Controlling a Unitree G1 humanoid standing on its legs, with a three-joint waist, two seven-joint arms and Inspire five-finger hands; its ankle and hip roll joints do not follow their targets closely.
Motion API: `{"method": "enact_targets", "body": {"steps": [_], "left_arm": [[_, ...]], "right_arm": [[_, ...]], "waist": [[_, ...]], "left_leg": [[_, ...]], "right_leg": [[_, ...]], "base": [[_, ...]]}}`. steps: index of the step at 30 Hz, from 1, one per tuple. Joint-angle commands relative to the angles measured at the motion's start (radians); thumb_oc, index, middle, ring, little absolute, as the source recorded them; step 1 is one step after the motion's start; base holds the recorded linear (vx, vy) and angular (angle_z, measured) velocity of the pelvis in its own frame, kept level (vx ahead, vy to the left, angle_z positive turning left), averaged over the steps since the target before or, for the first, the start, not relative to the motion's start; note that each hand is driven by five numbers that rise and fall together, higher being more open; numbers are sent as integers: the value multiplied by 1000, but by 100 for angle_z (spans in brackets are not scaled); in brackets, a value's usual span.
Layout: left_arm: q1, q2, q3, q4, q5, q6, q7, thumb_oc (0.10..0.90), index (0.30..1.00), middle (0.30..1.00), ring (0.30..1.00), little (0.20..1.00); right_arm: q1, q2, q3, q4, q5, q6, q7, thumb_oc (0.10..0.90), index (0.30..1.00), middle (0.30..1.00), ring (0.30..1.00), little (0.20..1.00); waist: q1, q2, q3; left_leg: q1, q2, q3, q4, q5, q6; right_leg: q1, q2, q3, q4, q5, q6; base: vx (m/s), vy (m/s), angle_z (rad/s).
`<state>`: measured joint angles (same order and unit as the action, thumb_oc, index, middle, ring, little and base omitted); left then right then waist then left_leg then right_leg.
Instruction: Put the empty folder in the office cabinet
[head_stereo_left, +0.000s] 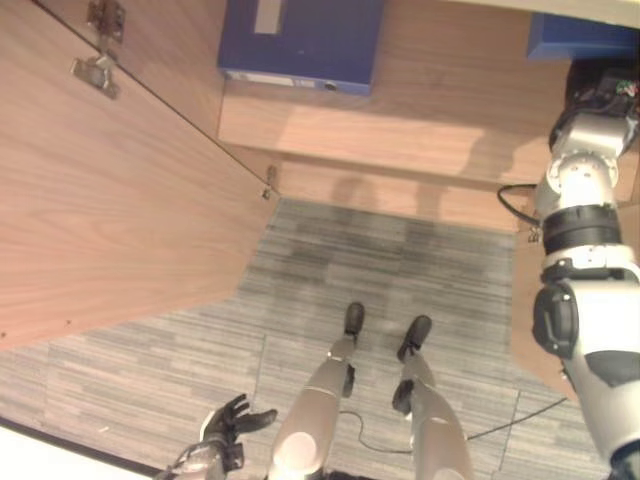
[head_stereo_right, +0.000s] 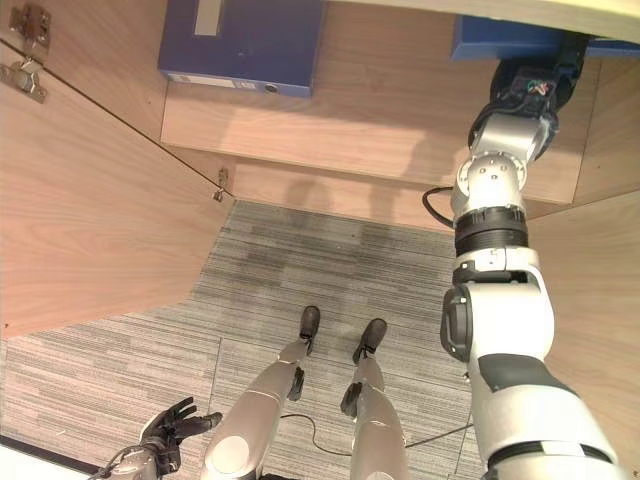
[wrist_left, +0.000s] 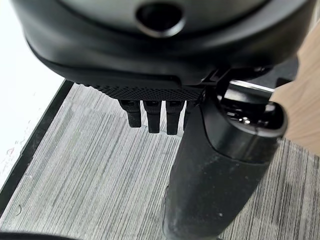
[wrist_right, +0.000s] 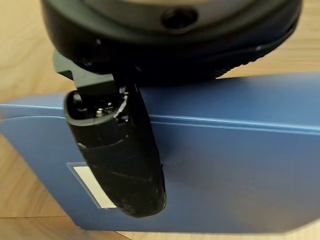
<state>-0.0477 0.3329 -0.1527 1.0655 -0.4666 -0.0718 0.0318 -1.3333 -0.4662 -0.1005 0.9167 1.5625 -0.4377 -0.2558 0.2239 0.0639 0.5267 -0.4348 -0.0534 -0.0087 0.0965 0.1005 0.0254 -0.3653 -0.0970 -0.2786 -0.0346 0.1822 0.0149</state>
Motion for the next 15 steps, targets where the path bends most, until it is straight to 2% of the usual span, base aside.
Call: {"method": "enact_targets", "body": {"steps": [1, 7, 13, 14, 15], "left_arm": [[155, 96, -50, 53, -20, 9, 16, 800, 900, 900, 900, 900], [164, 112, -46, 70, -13, 9, 17, 800, 900, 900, 900, 900], [157, 114, -58, 69, -6, 6, 22, 800, 900, 900, 900, 900], [156, 114, -59, 67, -10, 4, 20, 800, 900, 900, 900, 900], [153, 116, -59, 63, -9, 1, 21, 800, 900, 900, 900, 900]], "right_arm": [[-53, -102, 81, -73, -37, -41, 74, 400, 300, 300, 300, 300], [-90, -134, 83, -22, -18, -44, 59, 400, 300, 300, 300, 300], [-93, -124, 70, 16, -11, -44, 40, 400, 300, 300, 300, 300], [-93, -127, 73, 29, -14, -38, 36, 452, 378, 378, 378, 378], [-94, -138, 77, 48, -26, -29, 28, 800, 900, 900, 900, 900]], "waist": [[24, -9, -167], [42, 0, -182], [52, 15, -175], [54, 19, -172], [56, 26, -168]], "left_leg": [[24, 9, -68, -11, -121, -29], [32, 8, -80, -33, -111, -35], [19, 5, -89, -31, -106, -34], [16, 4, -89, -29, -106, -34], [9, 3, -91, -26, -105, -35]], "right_leg": [[13, 6, 10, 121, -231, 46], [19, 9, 1, 120, -244, 44], [9, 13, -4, 123, -250, 41], [6, 12, -4, 125, -251, 40], [-1, 11, -8, 130, -254, 40]], "base": [[38, -31, 6], [35, -30, 7], [7, -23, 9], [0, 0, 0], [0, 0, 0]]}}
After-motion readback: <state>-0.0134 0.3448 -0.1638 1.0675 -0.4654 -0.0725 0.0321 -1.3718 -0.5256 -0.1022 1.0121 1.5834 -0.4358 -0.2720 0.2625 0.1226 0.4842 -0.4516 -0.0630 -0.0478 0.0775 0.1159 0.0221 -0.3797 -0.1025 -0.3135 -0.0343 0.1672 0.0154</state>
